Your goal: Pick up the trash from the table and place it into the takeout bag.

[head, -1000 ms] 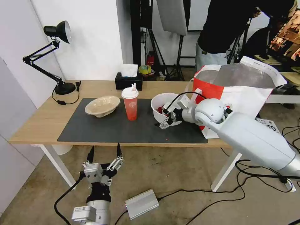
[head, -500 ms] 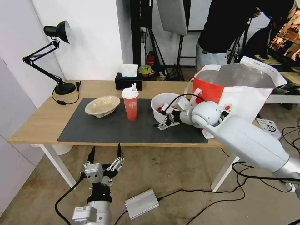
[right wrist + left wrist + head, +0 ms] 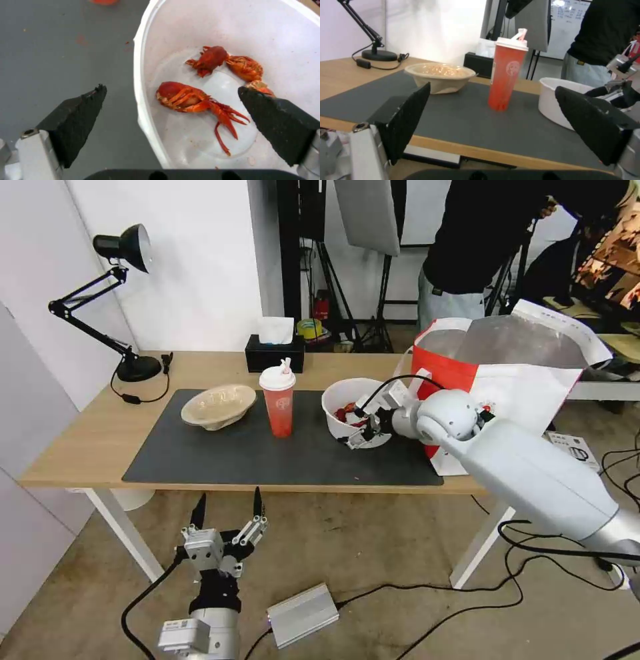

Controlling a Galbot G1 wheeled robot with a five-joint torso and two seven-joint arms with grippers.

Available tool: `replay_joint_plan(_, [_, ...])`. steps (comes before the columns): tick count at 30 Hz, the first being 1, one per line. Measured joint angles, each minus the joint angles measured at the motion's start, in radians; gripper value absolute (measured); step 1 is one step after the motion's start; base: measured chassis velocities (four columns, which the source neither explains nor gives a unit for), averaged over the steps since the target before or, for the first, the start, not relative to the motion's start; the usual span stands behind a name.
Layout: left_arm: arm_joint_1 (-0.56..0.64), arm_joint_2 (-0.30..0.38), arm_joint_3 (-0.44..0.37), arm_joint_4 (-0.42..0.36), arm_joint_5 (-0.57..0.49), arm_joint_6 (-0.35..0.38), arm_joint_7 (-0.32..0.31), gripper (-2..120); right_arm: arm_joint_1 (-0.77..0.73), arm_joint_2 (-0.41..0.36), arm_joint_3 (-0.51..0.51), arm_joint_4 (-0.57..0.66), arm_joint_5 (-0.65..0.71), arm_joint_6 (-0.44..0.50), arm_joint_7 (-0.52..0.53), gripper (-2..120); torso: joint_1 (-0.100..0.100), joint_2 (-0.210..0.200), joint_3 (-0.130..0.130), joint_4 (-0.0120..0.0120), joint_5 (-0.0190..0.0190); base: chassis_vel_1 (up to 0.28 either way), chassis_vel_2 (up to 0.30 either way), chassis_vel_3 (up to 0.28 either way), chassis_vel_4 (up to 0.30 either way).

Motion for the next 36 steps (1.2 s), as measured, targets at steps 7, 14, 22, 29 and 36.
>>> replay_joint_plan(7, [0.004,0.0,0.017,0.002,0.008,-0.003,0.0,100,0.005,-0.007,-0.011,-0.011,0.007,0.0,0.002,100,0.0,0.0,0.0,-0.0002,0.0,0.0,0.0,0.0,0.0])
replay_joint_plan(14, [0.006,0.0,0.018,0.002,0.007,-0.004,-0.001,100,0.006,0.008,-0.014,-0.03,0.005,-0.001,0.004,100,0.0,0.0,0.0,-0.0001,0.0,0.0,0.0,0.0,0.0])
replay_joint_plan(22, [0.006,0.0,0.025,0.008,0.007,-0.005,-0.001,100,0.004,0.018,-0.013,-0.055,-0.002,-0.001,0.008,100,0.0,0.0,0.0,-0.0001,0.0,0.0,0.0,0.0,0.0])
replay_joint_plan(29, [-0.001,0.0,0.032,0.018,0.007,-0.005,-0.001,100,0.003,0.029,-0.013,-0.072,-0.003,0.0,0.017,92,0.0,0.0,0.0,-0.0001,-0.0001,0.0,0.0,0.0,0.0])
replay_joint_plan(36, [-0.009,0.0,0.045,0.034,0.007,-0.005,-0.001,100,0.005,0.037,-0.012,-0.083,-0.002,0.0,0.018,68,0.0,0.0,0.0,-0.0001,-0.0001,0.0,0.0,0.0,0.0])
